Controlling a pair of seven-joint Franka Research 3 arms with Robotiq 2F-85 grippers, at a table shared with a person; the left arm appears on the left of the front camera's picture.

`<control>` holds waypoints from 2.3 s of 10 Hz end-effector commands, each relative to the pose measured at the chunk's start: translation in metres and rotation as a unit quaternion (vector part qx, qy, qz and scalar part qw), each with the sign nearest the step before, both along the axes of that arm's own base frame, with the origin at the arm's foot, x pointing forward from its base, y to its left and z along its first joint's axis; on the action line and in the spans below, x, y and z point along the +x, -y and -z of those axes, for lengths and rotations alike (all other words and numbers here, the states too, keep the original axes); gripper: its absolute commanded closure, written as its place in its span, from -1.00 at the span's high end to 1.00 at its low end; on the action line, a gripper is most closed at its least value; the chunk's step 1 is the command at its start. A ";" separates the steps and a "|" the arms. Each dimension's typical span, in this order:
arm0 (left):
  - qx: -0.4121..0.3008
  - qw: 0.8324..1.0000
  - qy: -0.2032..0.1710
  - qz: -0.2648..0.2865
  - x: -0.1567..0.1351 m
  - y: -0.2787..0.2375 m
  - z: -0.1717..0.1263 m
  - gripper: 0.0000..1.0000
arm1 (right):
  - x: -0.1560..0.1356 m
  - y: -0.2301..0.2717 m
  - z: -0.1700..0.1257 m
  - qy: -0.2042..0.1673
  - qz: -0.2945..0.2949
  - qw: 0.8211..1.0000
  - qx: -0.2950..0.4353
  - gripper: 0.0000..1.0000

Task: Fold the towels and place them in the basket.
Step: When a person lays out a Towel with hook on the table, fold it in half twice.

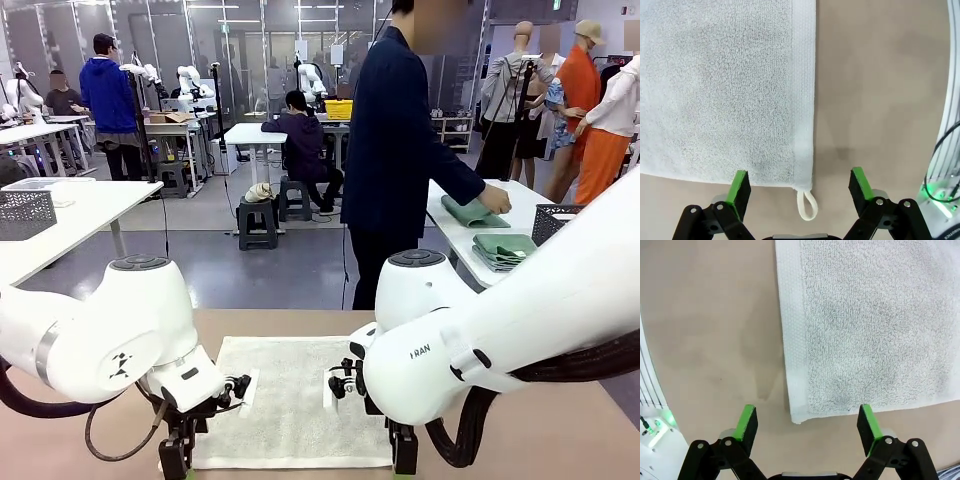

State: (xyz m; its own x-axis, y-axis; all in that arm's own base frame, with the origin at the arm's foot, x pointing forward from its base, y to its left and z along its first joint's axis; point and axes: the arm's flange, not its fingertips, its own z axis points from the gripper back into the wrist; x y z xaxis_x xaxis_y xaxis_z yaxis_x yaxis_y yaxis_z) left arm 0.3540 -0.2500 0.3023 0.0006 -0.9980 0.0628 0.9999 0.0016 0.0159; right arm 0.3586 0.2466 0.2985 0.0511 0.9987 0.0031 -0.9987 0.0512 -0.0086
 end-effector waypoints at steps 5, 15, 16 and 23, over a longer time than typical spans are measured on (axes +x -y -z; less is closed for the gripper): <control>0.003 1.000 0.008 0.021 0.005 0.000 0.008 1.00 | 0.007 -0.001 0.013 -0.005 -0.009 1.000 0.008 1.00; 0.020 0.999 0.023 0.028 0.004 0.000 0.008 0.21 | 0.009 0.003 0.019 0.002 0.002 1.000 0.008 0.21; 0.023 0.999 0.025 0.027 0.004 -0.001 0.008 -0.05 | 0.009 0.003 0.019 0.001 0.003 1.000 0.009 0.08; 0.022 0.999 0.028 0.028 0.005 -0.003 0.001 -1.00 | 0.010 0.001 0.013 0.000 0.002 1.000 -0.002 -1.00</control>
